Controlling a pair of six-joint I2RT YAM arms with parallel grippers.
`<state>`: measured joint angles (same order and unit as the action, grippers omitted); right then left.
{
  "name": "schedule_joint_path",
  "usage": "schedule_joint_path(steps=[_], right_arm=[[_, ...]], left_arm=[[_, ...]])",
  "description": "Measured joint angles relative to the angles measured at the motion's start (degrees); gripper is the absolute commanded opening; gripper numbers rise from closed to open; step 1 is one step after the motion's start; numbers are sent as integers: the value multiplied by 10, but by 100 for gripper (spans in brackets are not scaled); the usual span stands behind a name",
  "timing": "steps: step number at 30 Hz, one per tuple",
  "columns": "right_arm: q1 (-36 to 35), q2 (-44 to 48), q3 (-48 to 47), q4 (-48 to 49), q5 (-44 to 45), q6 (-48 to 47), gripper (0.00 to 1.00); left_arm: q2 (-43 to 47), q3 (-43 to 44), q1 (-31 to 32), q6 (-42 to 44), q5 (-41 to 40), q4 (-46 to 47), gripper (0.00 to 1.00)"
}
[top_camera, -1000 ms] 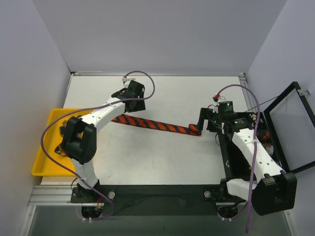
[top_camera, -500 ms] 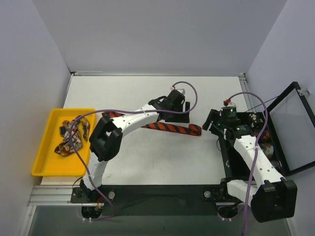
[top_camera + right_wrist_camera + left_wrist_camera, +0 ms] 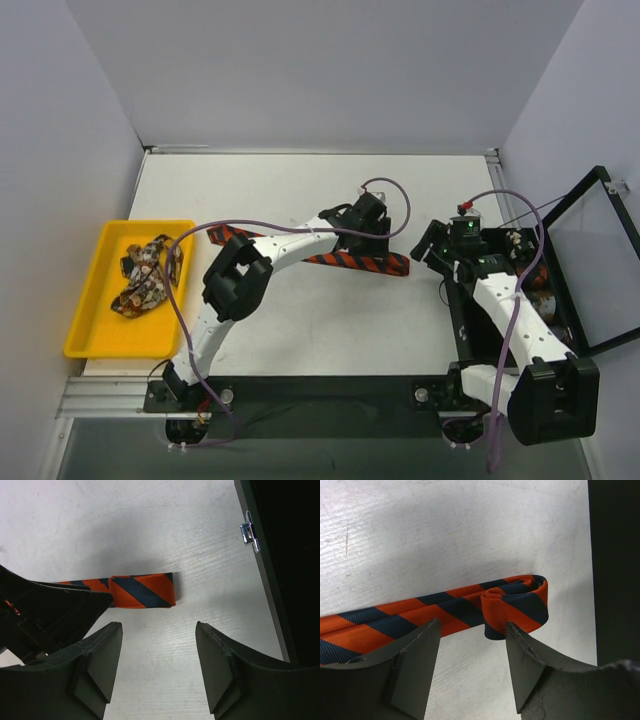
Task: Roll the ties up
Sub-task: Roll the tie
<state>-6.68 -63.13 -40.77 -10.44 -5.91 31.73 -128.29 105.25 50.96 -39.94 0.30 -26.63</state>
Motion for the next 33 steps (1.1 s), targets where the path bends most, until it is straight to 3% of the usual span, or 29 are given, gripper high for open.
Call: schedule_joint_path(steps=[24,33], right_arm=[[0,-147,18,109,-41,44,57],[0,-181,42,145,-50,58,52]], left_arm=[[-35,0,4,2,-3,12,59],[-37,0,4,2,-8,12,51]])
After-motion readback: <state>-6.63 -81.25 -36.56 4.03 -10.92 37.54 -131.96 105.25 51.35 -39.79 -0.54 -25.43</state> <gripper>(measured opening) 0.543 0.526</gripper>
